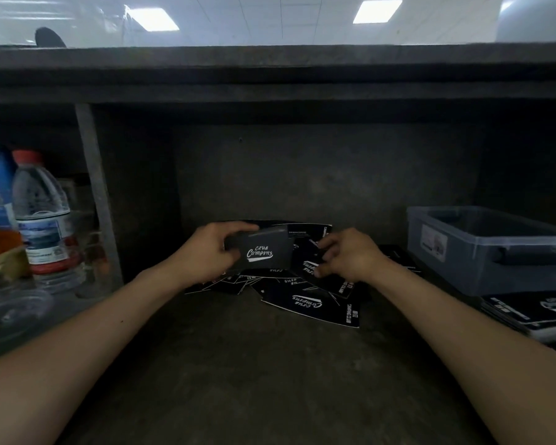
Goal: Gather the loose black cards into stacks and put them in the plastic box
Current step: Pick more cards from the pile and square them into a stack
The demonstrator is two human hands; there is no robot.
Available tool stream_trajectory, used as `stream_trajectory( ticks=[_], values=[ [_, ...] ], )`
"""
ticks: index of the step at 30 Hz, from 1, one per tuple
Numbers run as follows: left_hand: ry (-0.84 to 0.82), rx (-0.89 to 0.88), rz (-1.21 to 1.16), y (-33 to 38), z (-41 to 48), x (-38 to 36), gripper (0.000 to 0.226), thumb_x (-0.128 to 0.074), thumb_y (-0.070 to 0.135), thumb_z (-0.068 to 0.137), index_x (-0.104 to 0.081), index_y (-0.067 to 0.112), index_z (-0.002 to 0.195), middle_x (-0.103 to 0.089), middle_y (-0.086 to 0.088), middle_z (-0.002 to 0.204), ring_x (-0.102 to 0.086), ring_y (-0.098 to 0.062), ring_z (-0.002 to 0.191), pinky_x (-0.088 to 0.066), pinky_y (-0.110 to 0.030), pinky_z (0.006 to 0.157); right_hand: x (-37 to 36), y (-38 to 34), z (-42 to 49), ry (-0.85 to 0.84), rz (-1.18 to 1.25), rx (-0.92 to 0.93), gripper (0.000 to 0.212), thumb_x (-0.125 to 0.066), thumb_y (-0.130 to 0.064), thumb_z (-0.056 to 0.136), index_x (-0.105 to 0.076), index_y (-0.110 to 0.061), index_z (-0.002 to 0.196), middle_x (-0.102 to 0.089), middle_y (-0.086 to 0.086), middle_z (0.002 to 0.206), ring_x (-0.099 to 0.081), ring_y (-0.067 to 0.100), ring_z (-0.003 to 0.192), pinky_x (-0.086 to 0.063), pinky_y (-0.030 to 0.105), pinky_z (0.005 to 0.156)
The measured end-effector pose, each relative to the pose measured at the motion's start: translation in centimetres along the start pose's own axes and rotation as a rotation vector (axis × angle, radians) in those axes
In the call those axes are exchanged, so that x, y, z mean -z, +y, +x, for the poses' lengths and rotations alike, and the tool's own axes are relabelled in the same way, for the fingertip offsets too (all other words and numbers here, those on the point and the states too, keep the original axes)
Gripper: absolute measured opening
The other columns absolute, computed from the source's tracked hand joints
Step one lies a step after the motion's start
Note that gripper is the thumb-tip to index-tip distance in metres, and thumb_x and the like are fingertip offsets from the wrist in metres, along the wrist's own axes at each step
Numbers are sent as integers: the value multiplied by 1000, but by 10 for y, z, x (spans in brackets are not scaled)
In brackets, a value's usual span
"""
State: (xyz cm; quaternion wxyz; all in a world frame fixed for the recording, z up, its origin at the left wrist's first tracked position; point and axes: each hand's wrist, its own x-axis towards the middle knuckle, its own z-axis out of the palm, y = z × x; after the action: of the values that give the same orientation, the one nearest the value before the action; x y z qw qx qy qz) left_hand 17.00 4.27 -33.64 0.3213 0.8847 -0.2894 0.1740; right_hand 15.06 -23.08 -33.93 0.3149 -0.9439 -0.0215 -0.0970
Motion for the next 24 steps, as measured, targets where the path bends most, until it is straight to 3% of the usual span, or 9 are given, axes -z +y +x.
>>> stream_trajectory(
  ticks=[2, 6, 8, 11, 14, 19, 21, 22, 24],
  values=[
    [-62, -13, 15, -1, -2, -2, 58, -63, -7, 83, -62, 23, 133, -66, 3, 125, -63, -10, 115, -49, -25, 102, 7, 0, 3, 72, 93, -47, 55, -87, -13, 70, -67, -15, 121, -67, 0, 102, -63, 16, 98, -49, 25, 86],
    [-85, -15, 14, 0, -3, -2, 62, -67, -6, 78, -62, 25, 132, -68, 10, 115, -64, 0, 104, -49, -15, 94, 15, 2, 1, 178, 563, -167, 33, -73, 2, 78, -67, -8, 108, -71, 10, 99, -67, 18, 80, -57, 28, 63],
    [-99, -19, 0, 2, -4, -2, 63, -67, -7, 78, -61, 25, 132, -67, 14, 108, -64, 6, 95, -52, -13, 87, 17, 0, 0, 171, 814, -160, 43, -72, 8, 77, -57, -10, 112, -69, 12, 101, -70, 20, 80, -58, 29, 54],
    [-114, -24, -28, 3, -4, -4, 62, -62, -10, 82, -60, 25, 133, -68, 12, 108, -66, 10, 80, -52, -10, 68, 11, -2, 1, 121, 966, -108, 72, -73, 16, 74, -45, -25, 126, -62, 8, 111, -73, 25, 81, -59, 31, 57],
    [-117, -15, -86, 3, -3, -7, 62, -58, -9, 86, -58, 28, 135, -68, 8, 113, -68, 7, 79, -51, -10, 63, -6, -6, 1, 121, 961, -74, 50, -74, 11, 77, -55, -19, 113, -62, 9, 115, -71, 24, 85, -58, 30, 56],
    [-113, -30, -102, 3, -3, -11, 52, -75, 23, 87, -56, 34, 134, -65, 15, 118, -65, 7, 97, -55, -17, 85, -26, -6, 2, 176, 864, -4, 36, -86, -8, 72, -57, -15, 92, -73, 5, 89, -73, 17, 76, -56, 23, 55],
    [-96, -59, -26, 3, -3, -12, 54, -76, 22, 86, -56, 35, 134, -64, 14, 123, -63, 4, 106, -52, -17, 91, -27, -5, 3, 160, 702, 50, 36, -91, -13, 66, -62, -13, 87, -73, 1, 74, -71, 12, 68, -53, 19, 53],
    [-66, -69, 7, 1, -2, -11, 52, -74, 18, 88, -56, 36, 134, -63, 13, 124, -62, 2, 107, -52, -17, 91, -25, -3, 3, 137, 594, 64, 38, -92, -16, 64, -65, -12, 90, -73, 0, 75, -70, 11, 69, -54, 18, 56],
    [21, -41, 27, -2, 0, -5, 50, -69, 12, 91, -58, 36, 133, -63, 11, 122, -62, -3, 106, -53, -20, 90, -20, 2, 2, 66, 315, 90, 48, -91, -22, 67, -68, -14, 109, -73, 0, 97, -69, 13, 90, -55, 23, 80]
  ],
)
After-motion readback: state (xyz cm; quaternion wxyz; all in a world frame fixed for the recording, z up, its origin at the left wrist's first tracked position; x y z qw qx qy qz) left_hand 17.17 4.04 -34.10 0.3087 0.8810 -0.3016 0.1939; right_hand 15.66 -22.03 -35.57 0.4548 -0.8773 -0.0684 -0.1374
